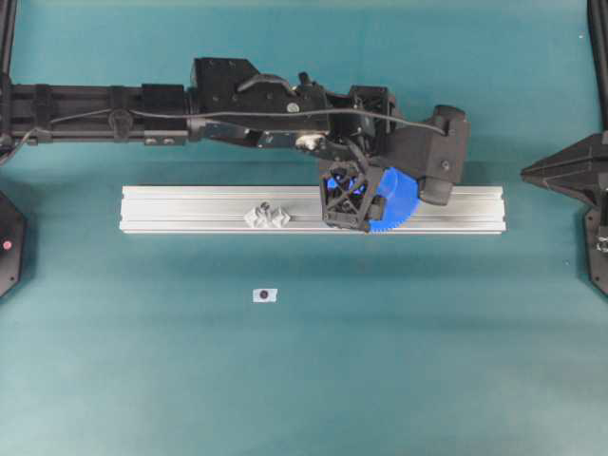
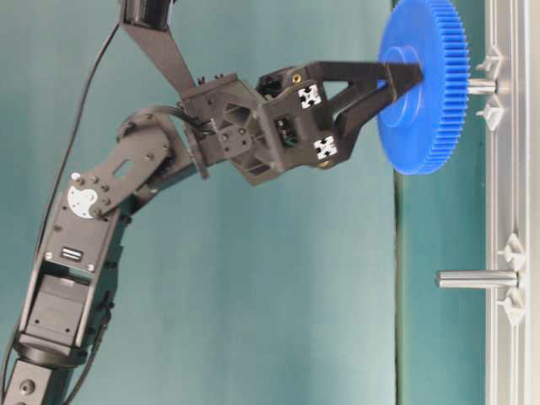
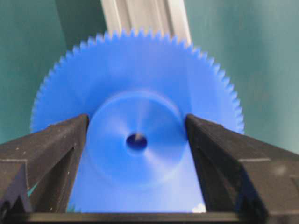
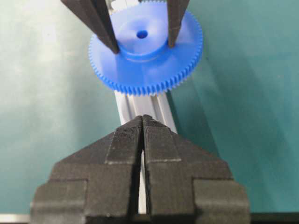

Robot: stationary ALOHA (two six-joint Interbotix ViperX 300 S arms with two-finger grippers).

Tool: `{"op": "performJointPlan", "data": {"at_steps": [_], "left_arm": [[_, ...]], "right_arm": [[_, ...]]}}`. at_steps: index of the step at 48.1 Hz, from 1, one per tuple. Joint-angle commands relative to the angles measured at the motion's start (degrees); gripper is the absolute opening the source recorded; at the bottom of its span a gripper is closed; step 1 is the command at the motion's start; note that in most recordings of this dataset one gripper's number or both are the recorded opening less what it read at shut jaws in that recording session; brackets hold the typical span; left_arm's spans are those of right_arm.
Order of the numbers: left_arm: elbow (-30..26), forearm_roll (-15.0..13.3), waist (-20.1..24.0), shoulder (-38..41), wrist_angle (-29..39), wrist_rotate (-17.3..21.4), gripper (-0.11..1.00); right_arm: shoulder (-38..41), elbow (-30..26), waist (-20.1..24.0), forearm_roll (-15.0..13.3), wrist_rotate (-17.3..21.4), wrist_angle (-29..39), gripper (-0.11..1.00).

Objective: Find the location of the shaft and insert the large gear.
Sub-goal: 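Adjust the gear's position to center the bore on the shaft tip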

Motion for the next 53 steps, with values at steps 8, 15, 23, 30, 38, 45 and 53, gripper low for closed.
{"op": "performJointPlan", "data": {"at_steps": [8, 15, 23, 30, 38, 45, 53], "left_arm": [[-2.0, 0.3, 0.0, -0.3, 0.6, -0.1, 0.86], [-2.1, 0.3, 0.0, -0.4, 2.3, -0.2, 0.86], [-1.6, 0.3, 0.0, 0.0, 3.9, -0.1, 0.86], [-2.4, 0.3, 0.4, 0.8, 3.7, 0.0, 0.86], [-3.0, 0.3, 0.6, 1.2, 3.9, 0.0, 0.86], [-2.9, 0.3, 0.6, 1.0, 5.0, -0.2, 0.86], [-1.6, 0.3, 0.9, -0.3, 8.3, -0.6, 0.86]], "right_arm": [[0.4, -0.4, -0.1, -0.1, 0.6, -0.4, 0.03], [0.4, -0.4, -0.1, -0.1, 0.6, -0.4, 0.03], [0.4, -0.4, -0.1, -0.1, 0.6, -0.4, 0.03], [0.4, -0.4, -0.1, -0.1, 0.6, -0.4, 0.03], [0.4, -0.4, -0.1, 0.0, 0.6, -0.5, 0.03], [0.4, -0.4, -0.1, 0.0, 0.6, -0.5, 0.03], [0.4, -0.4, -0.1, 0.0, 0.6, -0.5, 0.03]]}}
